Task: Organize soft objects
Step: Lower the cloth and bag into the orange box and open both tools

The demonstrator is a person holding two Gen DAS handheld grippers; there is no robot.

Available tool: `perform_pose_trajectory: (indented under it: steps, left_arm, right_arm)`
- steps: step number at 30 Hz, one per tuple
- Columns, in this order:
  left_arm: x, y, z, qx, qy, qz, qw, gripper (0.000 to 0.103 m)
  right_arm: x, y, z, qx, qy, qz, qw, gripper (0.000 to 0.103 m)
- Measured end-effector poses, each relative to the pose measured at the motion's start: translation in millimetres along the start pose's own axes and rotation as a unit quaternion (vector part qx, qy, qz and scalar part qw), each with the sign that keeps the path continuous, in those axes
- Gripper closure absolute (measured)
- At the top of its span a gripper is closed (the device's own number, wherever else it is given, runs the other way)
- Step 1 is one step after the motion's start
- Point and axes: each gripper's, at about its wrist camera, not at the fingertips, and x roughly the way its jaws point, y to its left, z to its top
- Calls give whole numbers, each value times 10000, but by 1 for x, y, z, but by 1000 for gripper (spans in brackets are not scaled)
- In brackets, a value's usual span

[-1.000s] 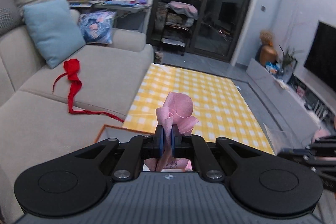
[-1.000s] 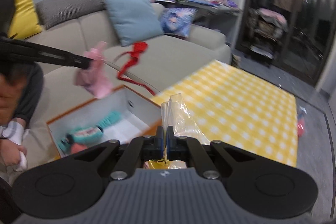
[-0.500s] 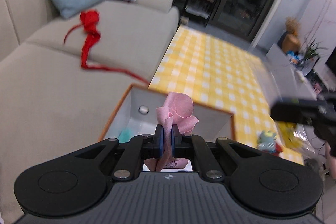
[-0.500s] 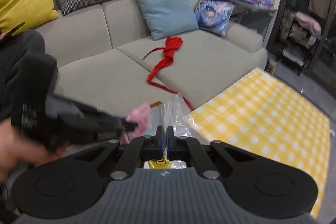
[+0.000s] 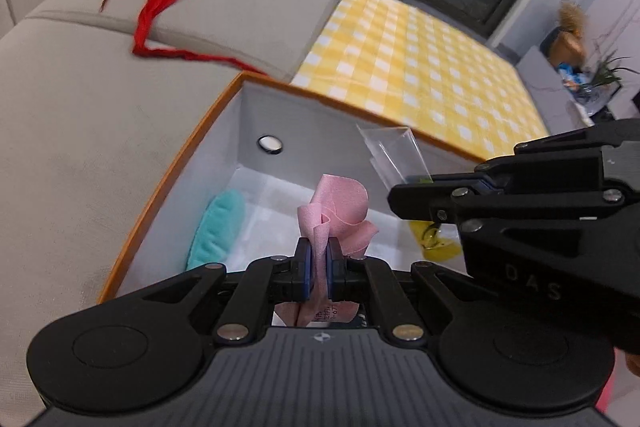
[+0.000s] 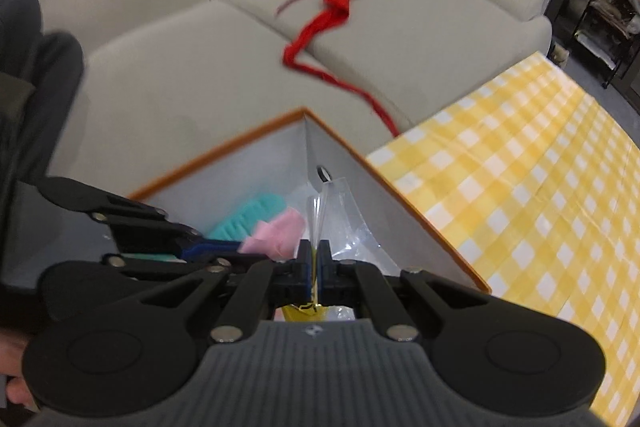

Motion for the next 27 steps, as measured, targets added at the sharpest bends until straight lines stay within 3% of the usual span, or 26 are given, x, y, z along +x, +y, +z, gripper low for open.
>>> perform_pose_trajectory:
  steps: [9,27]
  left_arm:
    - [28,9,-1,-72,383,319,9987,95]
    - [62,16,-4,13,906,564,9943,93]
  right_arm:
    - [47,-9,6,-482,687,90,9964,103]
    - [96,-14,2,-1145,1322,504,9833,103]
